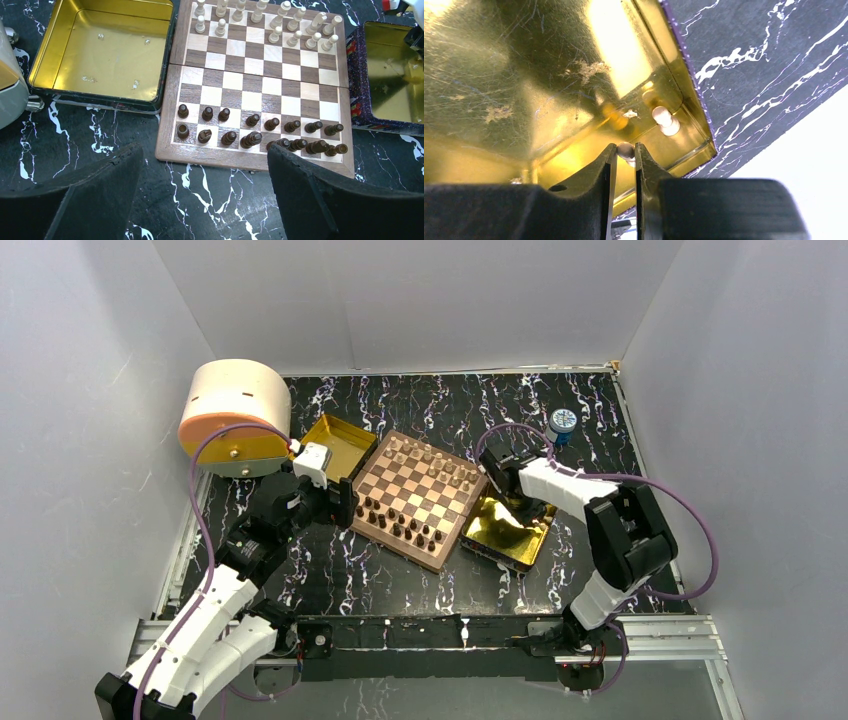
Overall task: Set up the chess pieces on the board
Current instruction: Pick up the chess piece from the storage box, then place the chess piece on the chessboard.
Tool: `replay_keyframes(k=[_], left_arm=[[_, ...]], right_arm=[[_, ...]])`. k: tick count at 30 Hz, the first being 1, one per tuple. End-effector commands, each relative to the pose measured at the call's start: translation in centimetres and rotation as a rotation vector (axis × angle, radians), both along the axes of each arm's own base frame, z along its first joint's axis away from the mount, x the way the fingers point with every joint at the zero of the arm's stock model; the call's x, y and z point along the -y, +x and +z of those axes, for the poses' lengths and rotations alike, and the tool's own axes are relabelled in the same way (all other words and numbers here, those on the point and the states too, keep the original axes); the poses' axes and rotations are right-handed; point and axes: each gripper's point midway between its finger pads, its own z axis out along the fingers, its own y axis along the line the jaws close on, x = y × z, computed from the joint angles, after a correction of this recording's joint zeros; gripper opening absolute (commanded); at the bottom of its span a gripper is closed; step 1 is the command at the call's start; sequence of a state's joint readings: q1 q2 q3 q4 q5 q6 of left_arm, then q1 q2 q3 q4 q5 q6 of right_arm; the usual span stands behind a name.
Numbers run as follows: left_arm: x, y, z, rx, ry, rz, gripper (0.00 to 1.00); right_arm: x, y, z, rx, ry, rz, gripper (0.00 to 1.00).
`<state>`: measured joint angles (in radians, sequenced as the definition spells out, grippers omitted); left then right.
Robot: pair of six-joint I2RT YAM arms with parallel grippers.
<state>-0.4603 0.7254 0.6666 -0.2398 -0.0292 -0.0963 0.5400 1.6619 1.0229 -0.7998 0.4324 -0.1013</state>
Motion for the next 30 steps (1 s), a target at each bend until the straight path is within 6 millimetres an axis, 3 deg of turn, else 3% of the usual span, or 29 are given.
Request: replay_keyframes(k=[1,7,13,16,25,30], left_arm=[[0.2,0.2,1.2,0.035,-0.014,-0.010,0.91],[0.2,0.2,1.0,0.028,-0.011,-0.007,0.91],[0.7,0.3,1.1,0.013,-0.047,-0.005,0.91],[2.3,0.1,2.1,-0.008,-0.121,-0.055,0.90],[8.5,-0.8,6.9,-0.098,-0.398,-0.276,0.78],[10.7,-0.3,8.6,-0.112,-0.517,-0.343,0.72]], right_arm=[[-0.5,0.8,1.6,0.084,0.041,0.005,0.24],[-1.5,1.4,3.0,0.139,0.114,-0.004,0.23],[-5.0,2.4,6.7,0.227,0.329,-0.042,0.23],[-7.1,3.2,9.7,0.299,0.474,-0.099,0.23],[-17.0,3.0,20.6,0.356,1.194,-0.174,0.23],[-20.4,1.8,24.3,0.267,1.521,-0.243,0.23]])
